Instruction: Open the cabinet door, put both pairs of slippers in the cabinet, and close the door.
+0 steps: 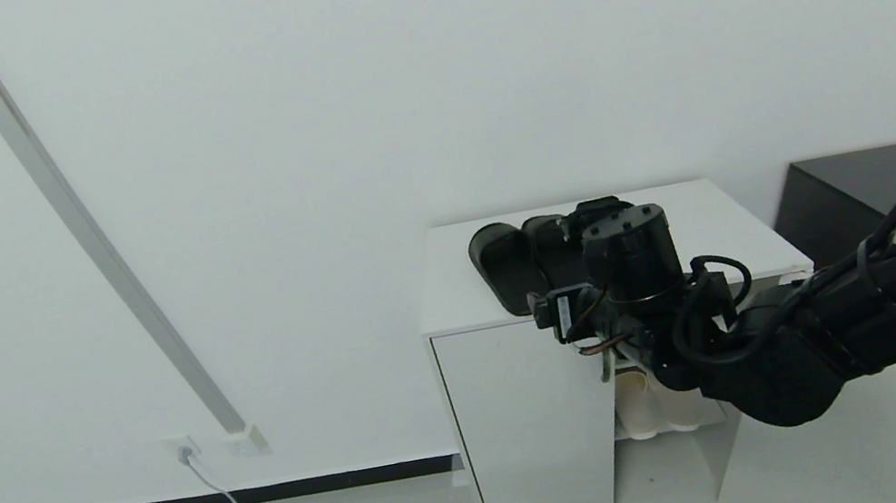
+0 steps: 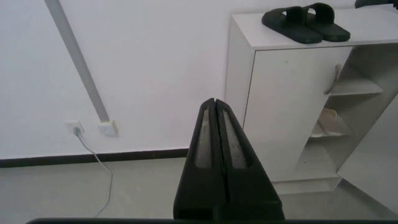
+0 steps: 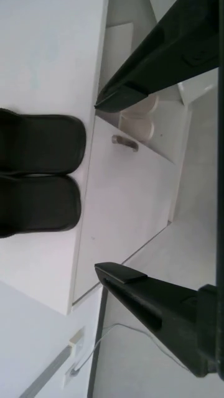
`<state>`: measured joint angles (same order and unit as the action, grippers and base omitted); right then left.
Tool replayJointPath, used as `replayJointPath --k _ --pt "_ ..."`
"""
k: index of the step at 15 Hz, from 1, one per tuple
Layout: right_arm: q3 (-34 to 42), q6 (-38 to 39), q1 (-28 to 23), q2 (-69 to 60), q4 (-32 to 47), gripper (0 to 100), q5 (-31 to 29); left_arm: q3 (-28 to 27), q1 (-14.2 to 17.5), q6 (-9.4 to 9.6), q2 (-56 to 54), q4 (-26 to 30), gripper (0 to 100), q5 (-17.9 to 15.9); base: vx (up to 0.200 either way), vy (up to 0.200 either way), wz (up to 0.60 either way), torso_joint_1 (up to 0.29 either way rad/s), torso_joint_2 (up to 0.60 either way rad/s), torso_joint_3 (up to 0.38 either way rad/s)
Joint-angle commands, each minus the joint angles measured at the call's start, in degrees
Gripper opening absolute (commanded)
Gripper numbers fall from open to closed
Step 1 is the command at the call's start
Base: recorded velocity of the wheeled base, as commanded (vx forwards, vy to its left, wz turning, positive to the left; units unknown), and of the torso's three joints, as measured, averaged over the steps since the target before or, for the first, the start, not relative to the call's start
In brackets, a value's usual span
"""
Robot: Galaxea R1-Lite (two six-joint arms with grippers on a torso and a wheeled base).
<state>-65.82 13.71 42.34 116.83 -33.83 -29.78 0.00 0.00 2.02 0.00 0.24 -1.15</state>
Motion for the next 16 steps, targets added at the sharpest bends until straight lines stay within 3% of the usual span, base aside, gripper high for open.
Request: replayJointPath --k 1,9,16 --pt "0.0 0.0 0.0 0.7 -0.2 100 -0.1 0.0 0.0 0.00 0.1 0.0 0 0.0 0.200 0.000 0.00 -0.007 0.00 0.012" --pt "0.2 0.1 0.0 3.4 -0.4 100 -0.1 0.0 0.0 -0.18 0.1 0.0 0 -0.1 0.200 0.000 0.00 0.004 0.00 0.003" --pt "3.2 -1.8 0.3 8.1 -9.3 100 -0.5 0.0 0.0 -0.97 0.1 0.0 0 0.0 0.000 0.000 0.00 0.000 0.00 0.000"
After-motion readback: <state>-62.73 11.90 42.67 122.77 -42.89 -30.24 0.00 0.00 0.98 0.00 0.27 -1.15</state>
